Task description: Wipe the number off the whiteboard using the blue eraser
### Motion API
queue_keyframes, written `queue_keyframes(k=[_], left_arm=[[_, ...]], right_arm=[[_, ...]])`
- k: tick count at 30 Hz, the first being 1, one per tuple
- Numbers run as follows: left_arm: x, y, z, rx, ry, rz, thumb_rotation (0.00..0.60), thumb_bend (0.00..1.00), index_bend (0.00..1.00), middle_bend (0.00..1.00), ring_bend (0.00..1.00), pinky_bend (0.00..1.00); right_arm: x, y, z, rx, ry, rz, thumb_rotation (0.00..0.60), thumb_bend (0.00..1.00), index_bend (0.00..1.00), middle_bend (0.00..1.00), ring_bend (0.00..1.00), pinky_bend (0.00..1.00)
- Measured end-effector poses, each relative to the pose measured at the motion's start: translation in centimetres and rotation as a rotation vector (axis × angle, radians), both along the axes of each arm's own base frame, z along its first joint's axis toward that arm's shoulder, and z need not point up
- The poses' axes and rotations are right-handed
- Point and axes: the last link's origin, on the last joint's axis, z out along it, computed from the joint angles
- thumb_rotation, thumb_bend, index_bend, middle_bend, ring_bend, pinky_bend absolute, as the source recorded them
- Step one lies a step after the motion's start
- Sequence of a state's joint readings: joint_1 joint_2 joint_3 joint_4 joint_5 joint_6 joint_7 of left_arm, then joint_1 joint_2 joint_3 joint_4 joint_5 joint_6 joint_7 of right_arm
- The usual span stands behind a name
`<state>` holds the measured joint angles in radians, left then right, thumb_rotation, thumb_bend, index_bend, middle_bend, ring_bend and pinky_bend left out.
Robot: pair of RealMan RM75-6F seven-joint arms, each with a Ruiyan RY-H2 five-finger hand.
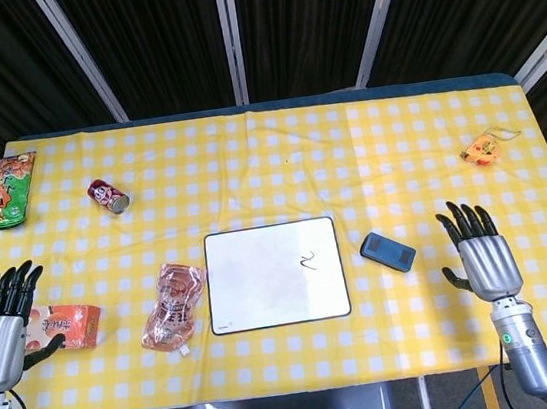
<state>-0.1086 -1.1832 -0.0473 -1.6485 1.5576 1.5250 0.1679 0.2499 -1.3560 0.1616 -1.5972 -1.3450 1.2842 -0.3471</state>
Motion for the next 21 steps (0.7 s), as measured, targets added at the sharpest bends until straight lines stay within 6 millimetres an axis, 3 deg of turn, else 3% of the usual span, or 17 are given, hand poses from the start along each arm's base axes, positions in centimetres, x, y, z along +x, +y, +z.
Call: queue_keyframes(k=[6,13,21], left_arm=[[-0.1,0.3,0.0,-0.007,-0.007,0.005,0.600,0.13,0.00,0.00,0.00,0.00],[-0.3,0.4,0.0,-0.015,-0.016,0.011,0.600,0.13,0.00,0.00,0.00,0.00],[-0.2,0.3,0.1,-0.014,-0.022,0.006,0.600,0.13,0.00,0.00,0.00,0.00]], right_arm=[[2.2,-1.4,-2.2,0.052,0.016,-0.047,0.600,0.15,0.24,0.08,0.00,0.05],[5.5,-2.6,-6.3,0.133,-0.013,-0.097,0.600,0.15,0.21,0.05,0.00,0.02],[5.7,-3.3,-8.4,0.148,-0.019,-0.124,0.600,0.15,0.11,0.00,0.00,0.00]])
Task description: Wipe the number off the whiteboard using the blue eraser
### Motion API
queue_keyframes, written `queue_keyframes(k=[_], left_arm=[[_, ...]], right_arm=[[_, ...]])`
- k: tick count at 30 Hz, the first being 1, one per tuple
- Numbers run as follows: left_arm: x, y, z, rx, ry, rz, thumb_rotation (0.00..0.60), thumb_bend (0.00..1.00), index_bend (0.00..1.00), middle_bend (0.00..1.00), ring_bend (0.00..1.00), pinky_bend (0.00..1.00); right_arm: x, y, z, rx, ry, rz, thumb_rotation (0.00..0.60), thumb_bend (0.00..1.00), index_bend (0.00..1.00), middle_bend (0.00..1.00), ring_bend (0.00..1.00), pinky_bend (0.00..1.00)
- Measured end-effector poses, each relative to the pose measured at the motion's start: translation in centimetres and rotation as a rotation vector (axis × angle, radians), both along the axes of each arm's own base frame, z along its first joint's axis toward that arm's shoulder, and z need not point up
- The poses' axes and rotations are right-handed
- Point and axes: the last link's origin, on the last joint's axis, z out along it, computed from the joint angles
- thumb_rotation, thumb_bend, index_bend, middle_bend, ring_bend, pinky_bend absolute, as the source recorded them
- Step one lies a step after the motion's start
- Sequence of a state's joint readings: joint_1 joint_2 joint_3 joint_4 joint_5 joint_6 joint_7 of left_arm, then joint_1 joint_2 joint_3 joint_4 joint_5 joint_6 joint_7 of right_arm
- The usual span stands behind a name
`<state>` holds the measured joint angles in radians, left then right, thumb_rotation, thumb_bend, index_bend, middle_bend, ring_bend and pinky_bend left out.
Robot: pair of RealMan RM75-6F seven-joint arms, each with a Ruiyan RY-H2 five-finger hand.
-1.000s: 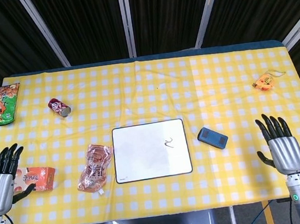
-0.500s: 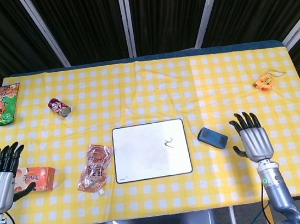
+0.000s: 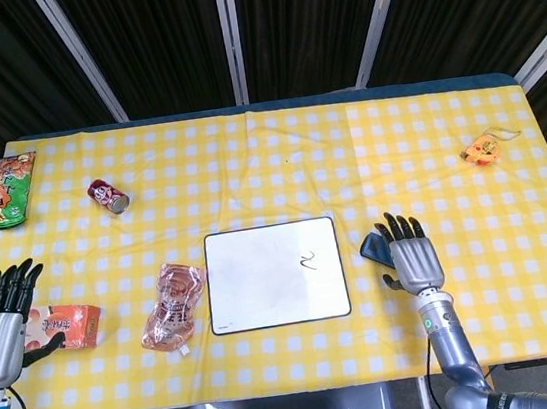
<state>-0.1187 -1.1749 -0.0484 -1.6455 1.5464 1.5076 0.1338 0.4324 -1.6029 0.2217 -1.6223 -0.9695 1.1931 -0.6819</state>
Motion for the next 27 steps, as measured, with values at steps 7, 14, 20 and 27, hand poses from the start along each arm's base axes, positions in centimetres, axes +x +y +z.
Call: queue_keyframes(k=[7,14,20,27], left_arm=[[-0.1,0.1,-0.2,-0.005,0.005,0.005,0.600,0.13,0.00,0.00,0.00,0.00],[0.0,0.1,-0.5,-0.011,0.014,0.005,0.600,0.13,0.00,0.00,0.00,0.00],[-0.1,0.1,-0.5,-0.010,0.015,0.007,0.600,0.13,0.00,0.00,0.00,0.00],[-0.2,0.2,-0.5,-0.008,0.011,0.009,0.600,0.13,0.00,0.00,0.00,0.00]], right_arm=[[-1.5,-0.6,-0.4,-0.005,0.006,-0.042,0.600,0.15,0.11,0.00,0.00,0.00],[-2.8,-1.0,-0.5,-0.002,0.008,-0.073,0.600,0.15,0.11,0.00,0.00,0.00],[-3.7,-1.7,-0.5,-0.017,0.024,-0.089,0.600,0.16,0.11,0.00,0.00,0.00],[-4.1,-2.7,-0.3,-0.048,0.041,-0.102,0.600,0.21,0.13,0.00,0.00,0.00]])
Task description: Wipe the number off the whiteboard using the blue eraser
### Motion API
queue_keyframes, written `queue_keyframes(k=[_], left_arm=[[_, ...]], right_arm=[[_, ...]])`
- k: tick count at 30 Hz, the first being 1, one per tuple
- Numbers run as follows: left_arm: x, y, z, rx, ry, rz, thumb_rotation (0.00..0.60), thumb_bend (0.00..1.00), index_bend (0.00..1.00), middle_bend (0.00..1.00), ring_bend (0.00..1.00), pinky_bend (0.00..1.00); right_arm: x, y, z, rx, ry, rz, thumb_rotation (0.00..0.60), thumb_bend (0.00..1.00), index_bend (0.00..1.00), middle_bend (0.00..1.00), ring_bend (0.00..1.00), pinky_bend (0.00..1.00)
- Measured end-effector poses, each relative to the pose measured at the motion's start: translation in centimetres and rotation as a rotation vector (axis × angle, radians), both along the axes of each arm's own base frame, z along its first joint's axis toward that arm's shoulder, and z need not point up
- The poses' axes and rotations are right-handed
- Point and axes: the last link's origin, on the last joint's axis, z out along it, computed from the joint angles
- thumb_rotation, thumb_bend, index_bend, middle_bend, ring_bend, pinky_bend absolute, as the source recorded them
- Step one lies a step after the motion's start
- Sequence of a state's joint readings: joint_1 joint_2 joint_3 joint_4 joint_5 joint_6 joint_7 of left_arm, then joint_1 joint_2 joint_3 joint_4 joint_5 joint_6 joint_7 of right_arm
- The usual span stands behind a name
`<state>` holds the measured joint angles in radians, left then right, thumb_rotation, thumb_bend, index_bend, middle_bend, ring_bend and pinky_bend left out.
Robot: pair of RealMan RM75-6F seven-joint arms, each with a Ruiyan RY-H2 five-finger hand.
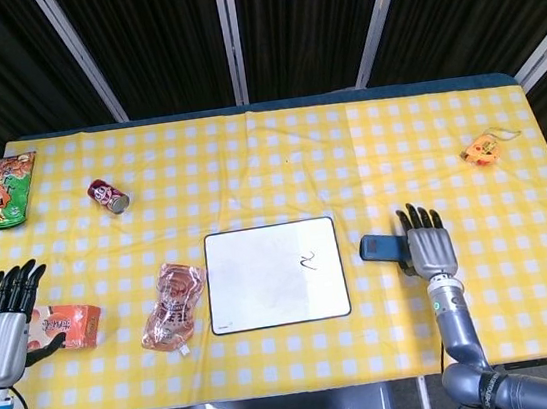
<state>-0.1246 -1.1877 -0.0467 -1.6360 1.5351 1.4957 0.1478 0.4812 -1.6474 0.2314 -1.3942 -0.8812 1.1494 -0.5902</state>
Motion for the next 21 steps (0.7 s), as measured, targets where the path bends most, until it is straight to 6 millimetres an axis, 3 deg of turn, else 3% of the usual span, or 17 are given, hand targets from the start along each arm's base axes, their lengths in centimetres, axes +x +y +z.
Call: queue_keyframes(k=[5,10,21], left_arm=[[-0.1,0.1,0.0,-0.002,-0.002,0.003,0.600,0.13,0.00,0.00,0.00,0.00],[-0.1,0.2,-0.1,-0.005,0.000,0.006,0.600,0.13,0.00,0.00,0.00,0.00],[-0.1,0.1,-0.2,-0.009,-0.001,0.004,0.600,0.13,0.00,0.00,0.00,0.00]], right_arm=[[-0.2,-0.8,0.2,-0.004,0.023,-0.015,0.600,0.24,0.18,0.06,0.01,0.04],[0.1,-1.0,0.2,0.008,0.038,-0.006,0.600,0.25,0.25,0.15,0.08,0.07],[1.4,-0.7,-1.2,0.044,0.071,0.063,0.600,0.25,0.28,0.17,0.09,0.08]])
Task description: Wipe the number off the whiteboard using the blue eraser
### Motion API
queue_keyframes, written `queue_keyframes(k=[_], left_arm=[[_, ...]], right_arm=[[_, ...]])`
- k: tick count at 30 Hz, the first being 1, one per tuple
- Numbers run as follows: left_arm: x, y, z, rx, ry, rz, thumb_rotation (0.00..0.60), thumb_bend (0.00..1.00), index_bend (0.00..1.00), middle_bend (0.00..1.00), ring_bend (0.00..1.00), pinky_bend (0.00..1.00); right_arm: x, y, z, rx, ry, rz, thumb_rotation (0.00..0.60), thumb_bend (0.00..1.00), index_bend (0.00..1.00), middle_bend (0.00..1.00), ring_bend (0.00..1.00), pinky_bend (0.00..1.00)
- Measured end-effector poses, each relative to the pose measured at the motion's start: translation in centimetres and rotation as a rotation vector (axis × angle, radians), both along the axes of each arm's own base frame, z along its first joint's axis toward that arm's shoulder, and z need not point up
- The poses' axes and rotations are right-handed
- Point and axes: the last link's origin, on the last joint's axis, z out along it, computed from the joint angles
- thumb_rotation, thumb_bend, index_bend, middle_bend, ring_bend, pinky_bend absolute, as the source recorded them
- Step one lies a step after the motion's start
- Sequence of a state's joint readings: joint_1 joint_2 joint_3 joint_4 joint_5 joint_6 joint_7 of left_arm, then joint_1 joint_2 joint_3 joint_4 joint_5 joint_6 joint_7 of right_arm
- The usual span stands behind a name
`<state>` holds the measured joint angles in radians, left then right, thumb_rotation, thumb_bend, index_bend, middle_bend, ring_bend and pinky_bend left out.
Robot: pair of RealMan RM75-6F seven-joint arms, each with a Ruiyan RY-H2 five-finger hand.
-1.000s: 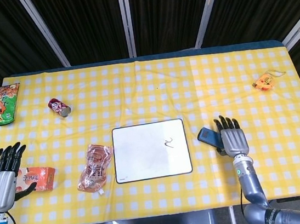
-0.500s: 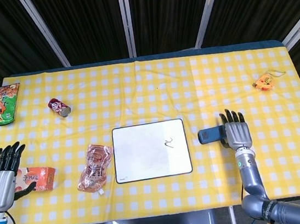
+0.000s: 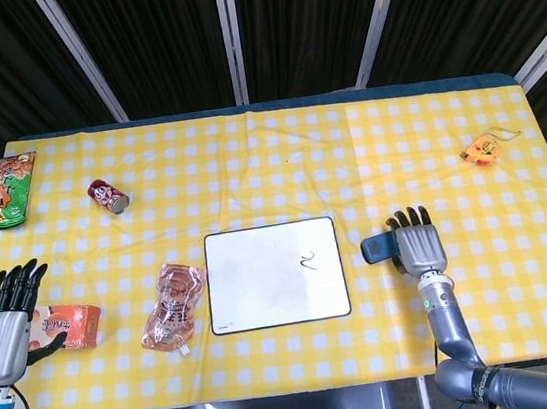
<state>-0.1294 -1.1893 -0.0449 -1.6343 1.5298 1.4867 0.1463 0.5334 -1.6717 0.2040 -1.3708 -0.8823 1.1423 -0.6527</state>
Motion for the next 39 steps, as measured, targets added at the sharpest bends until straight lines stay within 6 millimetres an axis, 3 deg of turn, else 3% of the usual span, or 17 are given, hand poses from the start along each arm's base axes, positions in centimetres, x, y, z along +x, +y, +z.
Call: queue_keyframes(k=[8,23,25,29,31,39], left_arm=[[0.0,0.0,-0.1,-0.005,0.001,-0.002,0.600,0.13,0.00,0.00,0.00,0.00],[0.1,0.0,-0.1,-0.007,0.001,-0.002,0.600,0.13,0.00,0.00,0.00,0.00],[0.1,0.0,-0.1,-0.007,0.000,-0.001,0.600,0.13,0.00,0.00,0.00,0.00],[0.1,0.0,-0.1,-0.009,-0.004,0.000,0.600,0.13,0.00,0.00,0.00,0.00],[0.1,0.0,-0.1,-0.008,-0.005,0.000,0.600,0.13,0.00,0.00,0.00,0.00],[0.1,0.0,-0.1,-0.006,-0.007,-0.001,0.600,0.13,0.00,0.00,0.00,0.00]], right_arm=[[-0.1,-0.5,-0.3,-0.009,0.017,0.001,0.600,0.26,0.36,0.27,0.20,0.16],[-0.4,-0.5,-0.8,-0.001,0.017,0.009,0.600,0.27,0.38,0.29,0.21,0.17],[-0.4,-0.6,-0.8,-0.002,0.022,0.014,0.600,0.30,0.47,0.38,0.30,0.26],[-0.2,-0.7,-0.8,-0.022,0.016,0.034,0.600,0.40,0.72,0.62,0.56,0.60],[0.0,-0.8,-0.7,-0.040,0.000,0.052,0.600,0.43,0.79,0.69,0.64,0.67],[1.6,-0.8,-0.1,-0.092,-0.051,0.137,0.600,0.45,0.84,0.74,0.71,0.73]])
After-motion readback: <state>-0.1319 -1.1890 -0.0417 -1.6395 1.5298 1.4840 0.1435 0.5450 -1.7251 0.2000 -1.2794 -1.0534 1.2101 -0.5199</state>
